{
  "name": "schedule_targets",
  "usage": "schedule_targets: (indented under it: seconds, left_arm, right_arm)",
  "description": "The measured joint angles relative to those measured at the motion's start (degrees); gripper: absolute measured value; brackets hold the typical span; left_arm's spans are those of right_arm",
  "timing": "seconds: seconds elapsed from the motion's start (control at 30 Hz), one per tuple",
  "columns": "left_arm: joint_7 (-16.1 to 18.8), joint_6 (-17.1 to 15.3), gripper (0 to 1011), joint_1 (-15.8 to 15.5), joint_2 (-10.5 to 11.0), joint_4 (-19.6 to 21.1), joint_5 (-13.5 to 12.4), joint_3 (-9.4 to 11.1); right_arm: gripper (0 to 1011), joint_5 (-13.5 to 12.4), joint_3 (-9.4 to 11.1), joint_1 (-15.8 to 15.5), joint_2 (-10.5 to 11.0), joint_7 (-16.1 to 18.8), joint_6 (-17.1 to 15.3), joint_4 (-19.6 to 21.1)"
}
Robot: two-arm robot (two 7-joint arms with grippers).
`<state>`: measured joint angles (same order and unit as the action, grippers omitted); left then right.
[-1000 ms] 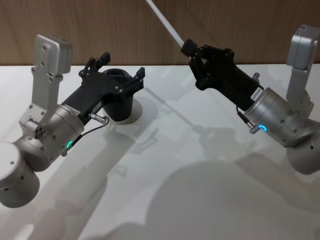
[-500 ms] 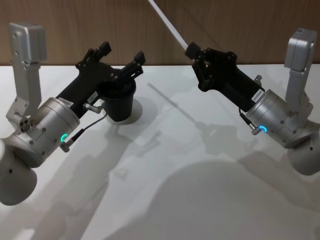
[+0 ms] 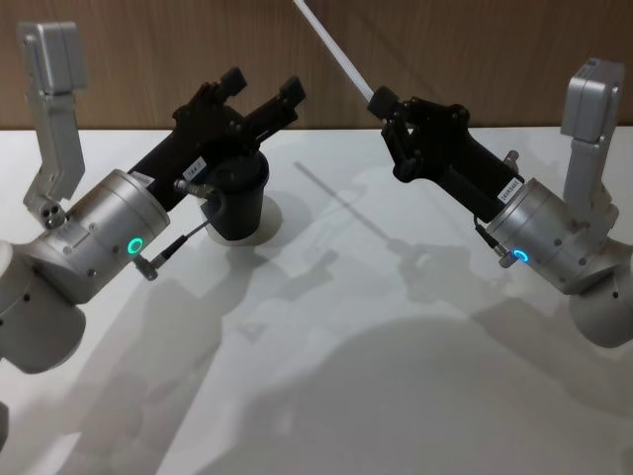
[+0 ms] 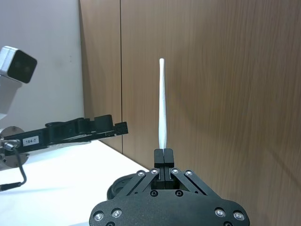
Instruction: Pick up the straw with one hand, pass it to the other hand, and insert it into the cup.
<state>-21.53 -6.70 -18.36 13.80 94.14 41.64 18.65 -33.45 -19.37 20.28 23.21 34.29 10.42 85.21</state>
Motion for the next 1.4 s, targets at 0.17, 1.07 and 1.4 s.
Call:
schedule_targets:
  seconds: [0.17, 1.07, 1.4]
  left_arm:
    - [-2.5, -1.0, 1003, -2.3, -1.1, -3.1, 2.9, 0.3]
    - [-11.5, -2.5, 1003, -10.2, -5.5, -15.1, 11.8, 1.6]
    - [-12.9, -2.3, 1003, -12.3, -6.4, -18.0, 12.6, 2.5]
  right_arm:
    - [2, 0.0, 0.0, 0.0, 0.0, -0.1, 0.0, -0.1]
    - [2, 0.1, -0.1, 0.1, 0.1, -0.2, 0.1, -0.3]
    - [2, 0.1, -0.1, 0.1, 0.1, -0.2, 0.1, -0.3]
